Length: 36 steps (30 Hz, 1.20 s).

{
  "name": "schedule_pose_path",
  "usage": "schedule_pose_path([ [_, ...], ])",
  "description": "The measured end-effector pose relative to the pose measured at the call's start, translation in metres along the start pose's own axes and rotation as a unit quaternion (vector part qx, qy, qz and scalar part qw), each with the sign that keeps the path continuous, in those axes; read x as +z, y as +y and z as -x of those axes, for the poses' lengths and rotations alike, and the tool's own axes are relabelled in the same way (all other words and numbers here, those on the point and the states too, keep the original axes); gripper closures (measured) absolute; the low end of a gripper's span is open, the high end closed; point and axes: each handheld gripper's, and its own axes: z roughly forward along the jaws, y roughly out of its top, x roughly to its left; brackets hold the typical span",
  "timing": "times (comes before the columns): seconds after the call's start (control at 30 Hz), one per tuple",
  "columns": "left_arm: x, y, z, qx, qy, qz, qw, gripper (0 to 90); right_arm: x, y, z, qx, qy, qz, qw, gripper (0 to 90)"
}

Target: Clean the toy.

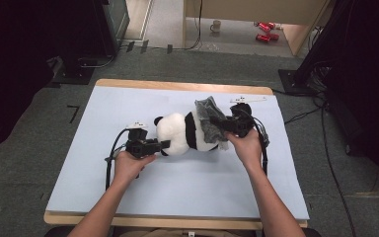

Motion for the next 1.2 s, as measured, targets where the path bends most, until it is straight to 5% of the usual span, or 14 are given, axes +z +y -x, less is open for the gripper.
schedule_pose_path([
  [0.47,0.001,0.004,-0.008,-0.011,-0.004,-0.009,0.9999,63.3,-0.013,-0.012,0.038,0.035,-0.074,-0.017,0.9965,79.7],
  [0.6,0.001,0.004,-0.009,-0.016,-0.007,-0.009,0.9998,63.2,-0.022,-0.01,0.04,0.046,-0.057,-0.003,0.9973,79.7],
  [0.87,0.002,0.004,-0.007,-0.02,-0.005,-0.006,0.9998,63.0,-0.036,0.011,-0.004,0.018,0.027,0.044,0.9985,79.7],
  [1.03,-0.001,0.003,-0.002,-0.017,-0.005,-0.004,0.9998,63.4,-0.014,0.012,-0.038,-0.006,0.077,0.024,0.9967,79.7],
  [1.2,-0.003,0.002,0.006,-0.017,-0.006,0.003,0.9998,64.0,0.01,0.006,-0.06,-0.019,0.098,0.0,0.995,79.6],
])
